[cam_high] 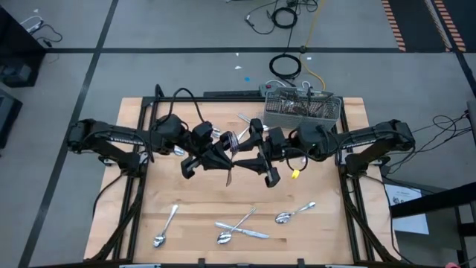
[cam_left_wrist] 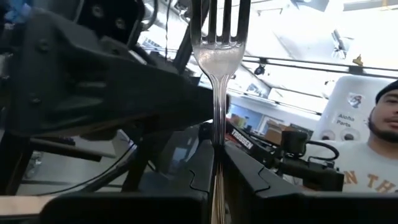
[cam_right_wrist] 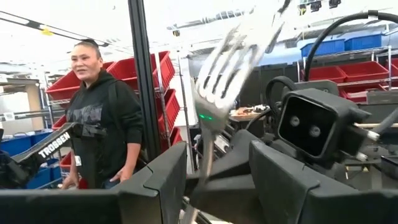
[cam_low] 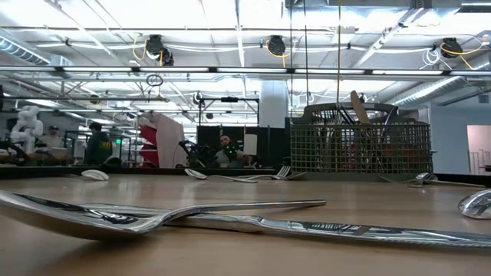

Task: Sort silverware
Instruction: Put the silver fork into the gray utensil holder

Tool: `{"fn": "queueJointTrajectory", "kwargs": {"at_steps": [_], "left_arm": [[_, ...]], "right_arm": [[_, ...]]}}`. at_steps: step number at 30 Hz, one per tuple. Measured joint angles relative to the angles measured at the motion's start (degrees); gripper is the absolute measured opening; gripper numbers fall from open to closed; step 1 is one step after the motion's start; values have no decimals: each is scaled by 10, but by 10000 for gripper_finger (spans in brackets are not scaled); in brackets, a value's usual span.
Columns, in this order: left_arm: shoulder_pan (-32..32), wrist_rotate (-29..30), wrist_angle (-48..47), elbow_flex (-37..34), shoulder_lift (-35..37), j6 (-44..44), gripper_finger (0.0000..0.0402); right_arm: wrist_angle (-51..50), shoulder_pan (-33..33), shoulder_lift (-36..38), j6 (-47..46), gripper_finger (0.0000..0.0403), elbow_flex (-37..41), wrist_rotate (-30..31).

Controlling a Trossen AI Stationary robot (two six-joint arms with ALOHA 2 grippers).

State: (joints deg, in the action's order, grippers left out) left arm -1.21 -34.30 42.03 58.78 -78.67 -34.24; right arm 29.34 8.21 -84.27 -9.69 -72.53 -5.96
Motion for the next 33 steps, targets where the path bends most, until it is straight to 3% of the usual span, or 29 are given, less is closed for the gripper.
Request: {"fn": "queueJointTrajectory", "kwargs": {"at_steps": [13, 19, 26, 33], "left_arm": [[0, 31, -21, 0, 0, -28, 29], [1, 37, -23, 0, 0, -30, 29], [0, 45, -22, 0, 0, -54, 35], [1, 54, -24, 0, 0, -55, 91]], "right_arm": [[5, 1, 0, -1, 156, 0, -1], [6, 1, 0, 3, 107, 0, -2], [6, 0, 0, 18, 15, 1, -25], [5, -3, 0, 17, 3, 1, -34]]}}
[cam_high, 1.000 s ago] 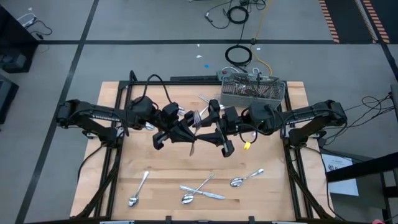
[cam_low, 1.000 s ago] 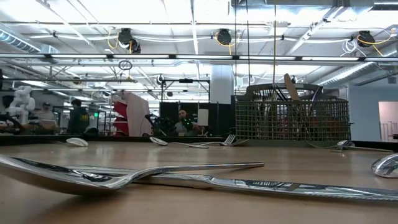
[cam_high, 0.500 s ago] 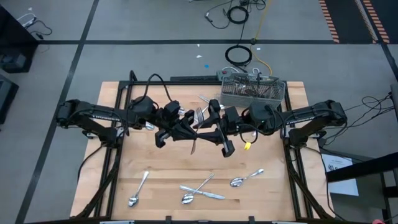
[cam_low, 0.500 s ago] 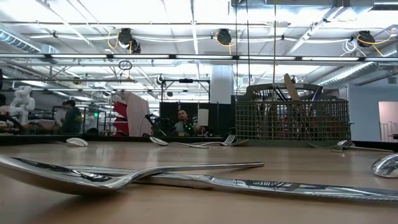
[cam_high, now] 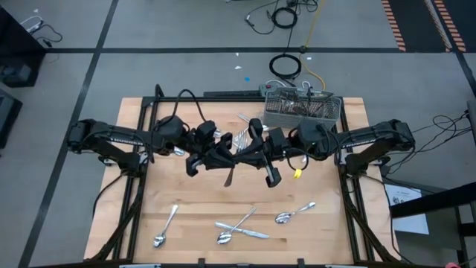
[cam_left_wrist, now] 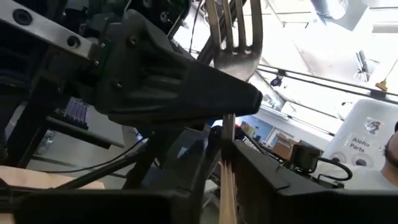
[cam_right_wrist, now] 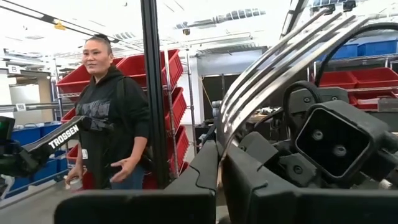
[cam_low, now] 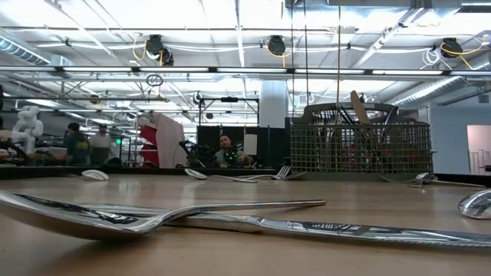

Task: Sort silverware
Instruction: Put the silver fork into the gray utensil holder

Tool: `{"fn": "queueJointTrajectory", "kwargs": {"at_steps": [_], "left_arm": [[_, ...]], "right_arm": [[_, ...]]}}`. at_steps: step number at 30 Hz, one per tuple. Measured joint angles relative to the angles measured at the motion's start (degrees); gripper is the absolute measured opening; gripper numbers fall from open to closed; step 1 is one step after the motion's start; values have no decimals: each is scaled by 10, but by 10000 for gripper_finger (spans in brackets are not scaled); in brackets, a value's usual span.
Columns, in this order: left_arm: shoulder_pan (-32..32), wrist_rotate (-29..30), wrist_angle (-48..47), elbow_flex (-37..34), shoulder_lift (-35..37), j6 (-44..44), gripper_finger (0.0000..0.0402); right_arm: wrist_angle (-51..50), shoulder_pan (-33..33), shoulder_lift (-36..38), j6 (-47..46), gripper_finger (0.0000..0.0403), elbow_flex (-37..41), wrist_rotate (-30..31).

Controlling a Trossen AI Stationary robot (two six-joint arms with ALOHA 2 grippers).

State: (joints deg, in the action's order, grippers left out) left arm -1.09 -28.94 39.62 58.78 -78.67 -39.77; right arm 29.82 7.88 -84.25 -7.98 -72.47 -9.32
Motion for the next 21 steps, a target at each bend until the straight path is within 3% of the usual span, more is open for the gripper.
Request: {"fn": "queueJointTrajectory", "kwargs": {"at_steps": [7, 13, 21], "left_arm": [[40, -50, -20, 0, 13, 58, 136], [94, -59, -176, 0, 38, 46, 138], [86, 136, -380, 0, 62, 120, 138]], "right_arm": [[-61, -5, 33, 16, 1, 0, 2], [-198, -15, 113, 60, 1, 0, 94], [-430, -59, 165, 67, 0, 0, 296]]}}
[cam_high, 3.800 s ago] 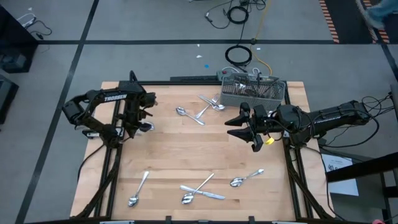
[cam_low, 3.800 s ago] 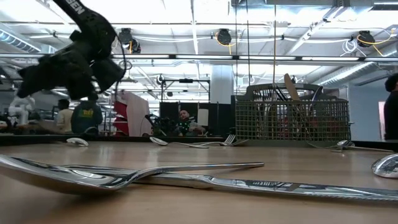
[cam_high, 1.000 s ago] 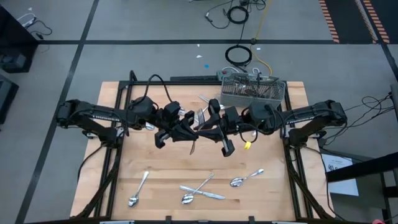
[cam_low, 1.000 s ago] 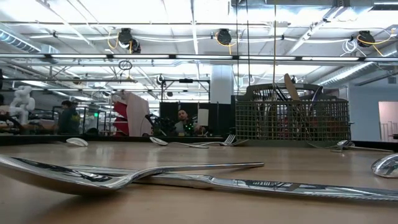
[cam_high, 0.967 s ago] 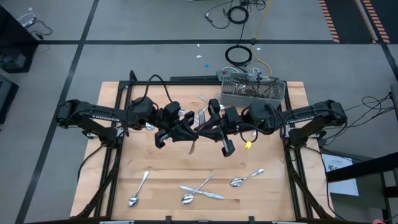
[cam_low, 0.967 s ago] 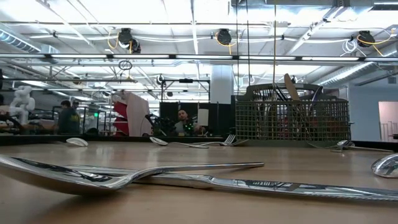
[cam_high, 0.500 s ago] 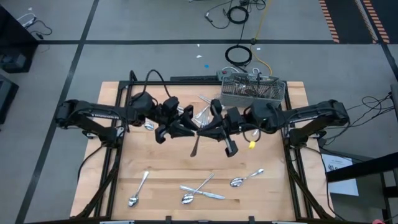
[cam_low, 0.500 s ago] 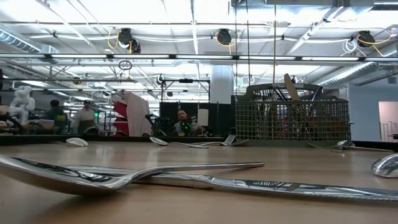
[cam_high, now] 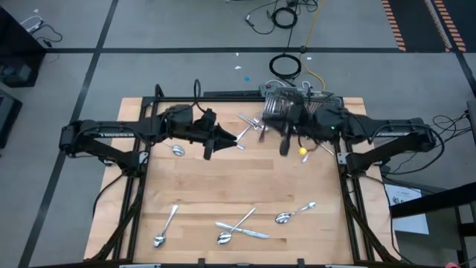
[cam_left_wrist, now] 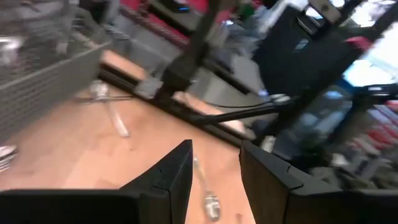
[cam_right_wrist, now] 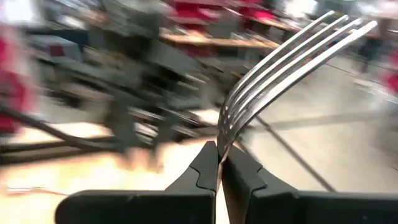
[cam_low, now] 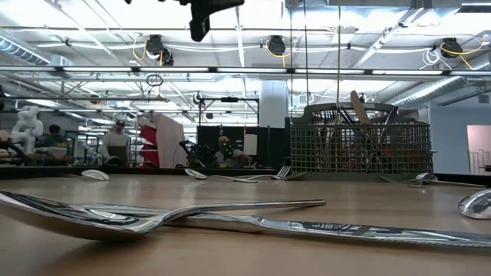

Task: Sort silverware
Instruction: Put the silver fork into the gray utensil holder

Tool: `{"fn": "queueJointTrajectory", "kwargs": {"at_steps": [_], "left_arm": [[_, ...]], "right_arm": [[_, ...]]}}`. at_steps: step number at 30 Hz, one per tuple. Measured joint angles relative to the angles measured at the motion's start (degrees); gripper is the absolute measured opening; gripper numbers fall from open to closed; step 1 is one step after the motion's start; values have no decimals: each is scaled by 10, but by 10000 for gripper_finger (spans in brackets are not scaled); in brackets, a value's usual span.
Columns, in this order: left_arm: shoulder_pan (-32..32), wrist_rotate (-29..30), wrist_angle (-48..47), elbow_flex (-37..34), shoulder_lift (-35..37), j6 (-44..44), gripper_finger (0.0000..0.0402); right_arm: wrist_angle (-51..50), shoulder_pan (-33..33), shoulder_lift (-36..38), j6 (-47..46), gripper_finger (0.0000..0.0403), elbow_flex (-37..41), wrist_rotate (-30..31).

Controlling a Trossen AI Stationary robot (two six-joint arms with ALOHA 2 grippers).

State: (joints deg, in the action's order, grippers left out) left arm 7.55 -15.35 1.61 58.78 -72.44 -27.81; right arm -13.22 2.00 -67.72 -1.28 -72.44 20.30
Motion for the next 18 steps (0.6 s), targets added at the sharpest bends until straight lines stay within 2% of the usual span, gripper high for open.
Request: {"fn": "queueJointTrajectory", "kwargs": {"at_steps": [7, 13, 16, 18], "left_arm": [[-31, 21, -8, 0, 2, 12, 138], [-52, 26, -29, 0, 27, 26, 138], [-62, 79, -83, 0, 50, 34, 138], [-70, 117, -119, 0, 62, 35, 138]], "right_arm": [[-85, -104, -14, 5, 0, 0, 76], [-145, -189, -42, -17, 0, 0, 104], [-174, -218, -60, -29, 0, 0, 167], [-166, -233, -71, -28, 0, 0, 186]]}}
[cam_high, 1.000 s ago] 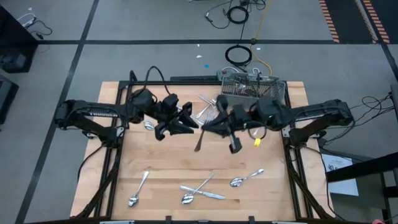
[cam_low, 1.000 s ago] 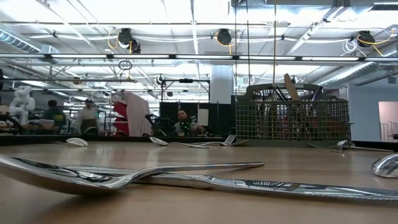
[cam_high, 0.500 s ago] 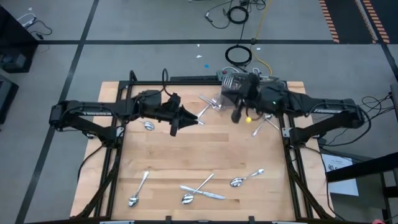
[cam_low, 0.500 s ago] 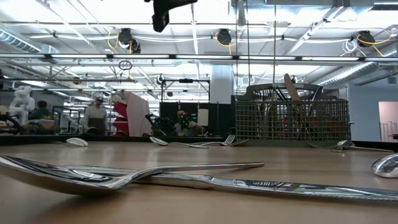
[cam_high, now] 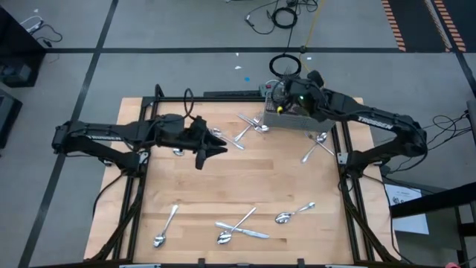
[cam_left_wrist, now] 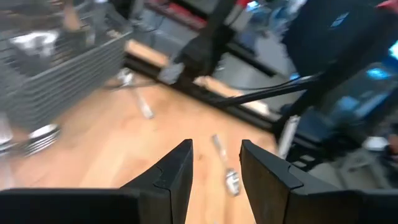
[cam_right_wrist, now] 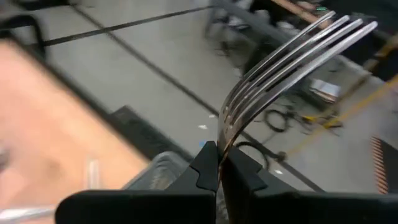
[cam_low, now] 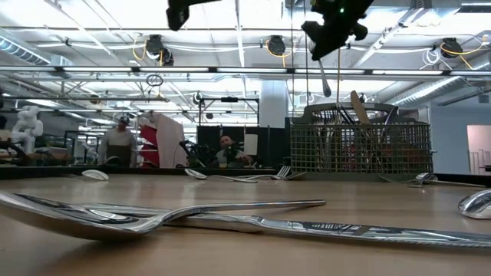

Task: Sort silverware
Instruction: Put the silver fork into the gray utensil holder

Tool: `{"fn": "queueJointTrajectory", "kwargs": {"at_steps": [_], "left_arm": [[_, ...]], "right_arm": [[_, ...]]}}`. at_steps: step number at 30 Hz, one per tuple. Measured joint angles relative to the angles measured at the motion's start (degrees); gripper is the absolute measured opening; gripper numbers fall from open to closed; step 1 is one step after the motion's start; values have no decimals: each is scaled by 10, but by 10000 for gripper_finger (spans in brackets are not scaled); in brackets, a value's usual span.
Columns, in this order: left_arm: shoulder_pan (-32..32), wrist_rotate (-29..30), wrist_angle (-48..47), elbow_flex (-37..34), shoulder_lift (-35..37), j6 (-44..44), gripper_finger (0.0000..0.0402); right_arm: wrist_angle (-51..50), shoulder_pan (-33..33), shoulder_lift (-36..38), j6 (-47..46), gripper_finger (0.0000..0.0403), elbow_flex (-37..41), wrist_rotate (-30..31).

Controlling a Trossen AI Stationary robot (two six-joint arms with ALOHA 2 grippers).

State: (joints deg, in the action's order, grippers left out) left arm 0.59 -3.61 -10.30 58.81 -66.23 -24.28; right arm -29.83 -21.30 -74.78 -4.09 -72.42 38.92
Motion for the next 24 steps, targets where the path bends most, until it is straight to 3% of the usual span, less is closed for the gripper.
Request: {"fn": "queueJointTrajectory", "kwargs": {"at_steps": [11, 24], "left_arm": [[-46, 85, -38, 0, 12, -3, 138], [-64, 119, -42, 0, 12, -9, 138]], "right_arm": [[49, -19, -78, 36, 0, 5, 92], [301, -19, -17, 89, 0, 196, 116]]}}
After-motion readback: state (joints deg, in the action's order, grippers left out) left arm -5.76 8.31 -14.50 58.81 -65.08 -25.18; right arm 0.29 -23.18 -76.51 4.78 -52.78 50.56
